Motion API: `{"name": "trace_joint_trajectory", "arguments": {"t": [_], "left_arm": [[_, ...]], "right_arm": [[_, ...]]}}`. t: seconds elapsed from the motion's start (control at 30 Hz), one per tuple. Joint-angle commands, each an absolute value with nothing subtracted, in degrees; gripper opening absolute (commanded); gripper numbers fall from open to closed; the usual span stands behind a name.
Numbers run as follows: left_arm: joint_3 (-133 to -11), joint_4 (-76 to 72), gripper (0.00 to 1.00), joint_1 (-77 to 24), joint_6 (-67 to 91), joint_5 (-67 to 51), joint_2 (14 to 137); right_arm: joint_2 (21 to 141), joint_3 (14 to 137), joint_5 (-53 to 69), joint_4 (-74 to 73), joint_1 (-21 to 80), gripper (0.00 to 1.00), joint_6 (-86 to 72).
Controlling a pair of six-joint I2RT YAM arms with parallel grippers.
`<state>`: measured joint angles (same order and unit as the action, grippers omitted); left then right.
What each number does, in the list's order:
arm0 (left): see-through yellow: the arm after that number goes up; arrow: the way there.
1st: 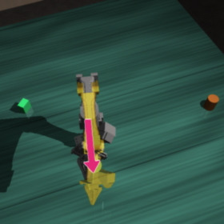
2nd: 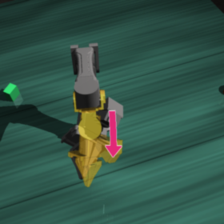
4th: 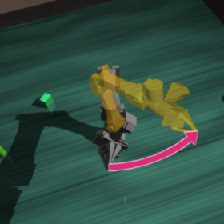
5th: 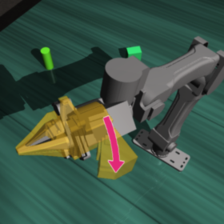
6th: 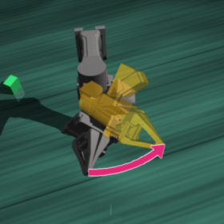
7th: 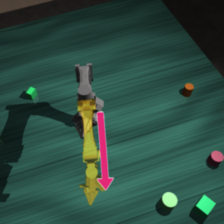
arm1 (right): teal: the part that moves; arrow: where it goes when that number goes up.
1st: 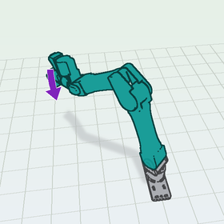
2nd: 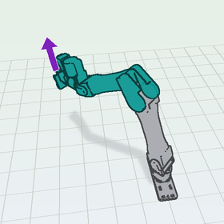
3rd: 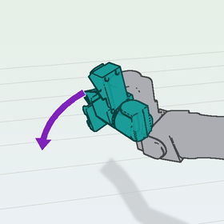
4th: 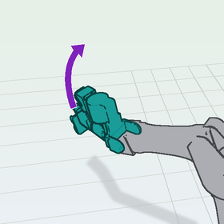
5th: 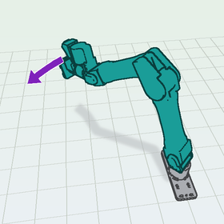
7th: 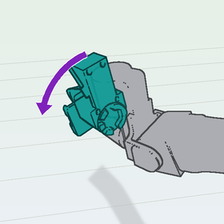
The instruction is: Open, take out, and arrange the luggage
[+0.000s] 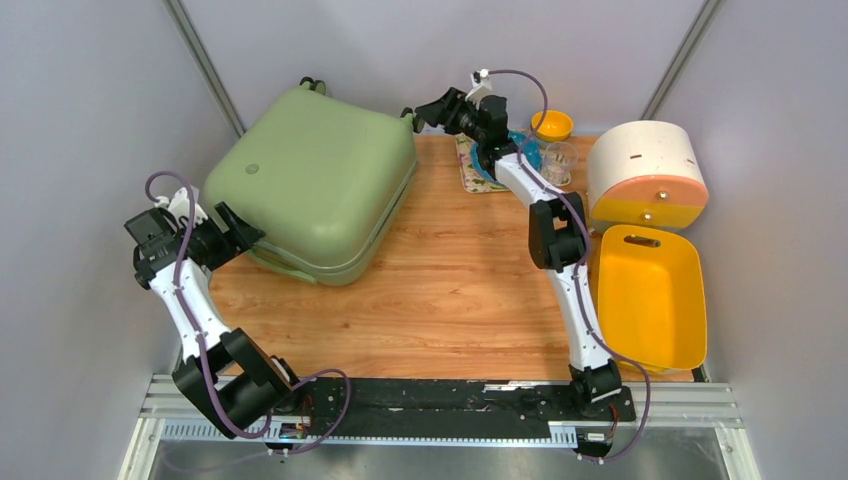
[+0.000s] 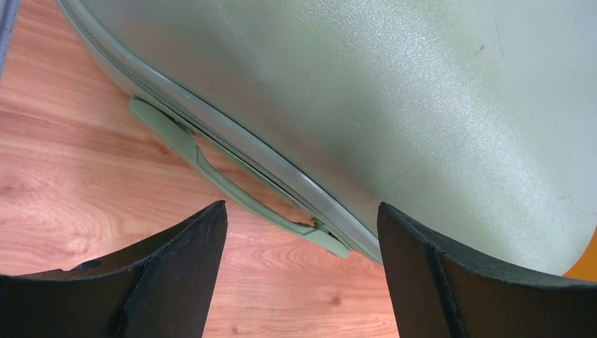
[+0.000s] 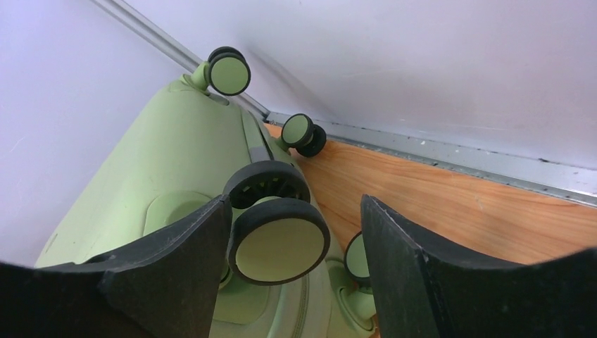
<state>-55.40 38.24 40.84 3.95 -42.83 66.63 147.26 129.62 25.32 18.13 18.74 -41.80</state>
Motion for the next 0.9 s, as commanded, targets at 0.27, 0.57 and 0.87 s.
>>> {"name": "trace_joint_trajectory", "arguments": {"t": [0.27, 0.57, 0.87], "left_arm": [[-51.1, 44.6, 0.82, 49.6, 6.4, -38.6, 66.2], [-41.8, 36.2, 0.77, 48.8, 16.7, -39.1, 65.6], [-37.0, 25.4, 0.78, 41.1, 25.7, -32.4, 66.5]], "right_arm": [[148.6, 130.9, 29.0, 21.8, 21.9, 0.57, -43.2], [145.0, 123.4, 31.2, 23.7, 22.1, 0.53, -41.7], [140.8, 118.1, 32.5, 23.6, 21.0, 0.53, -40.2]]}}
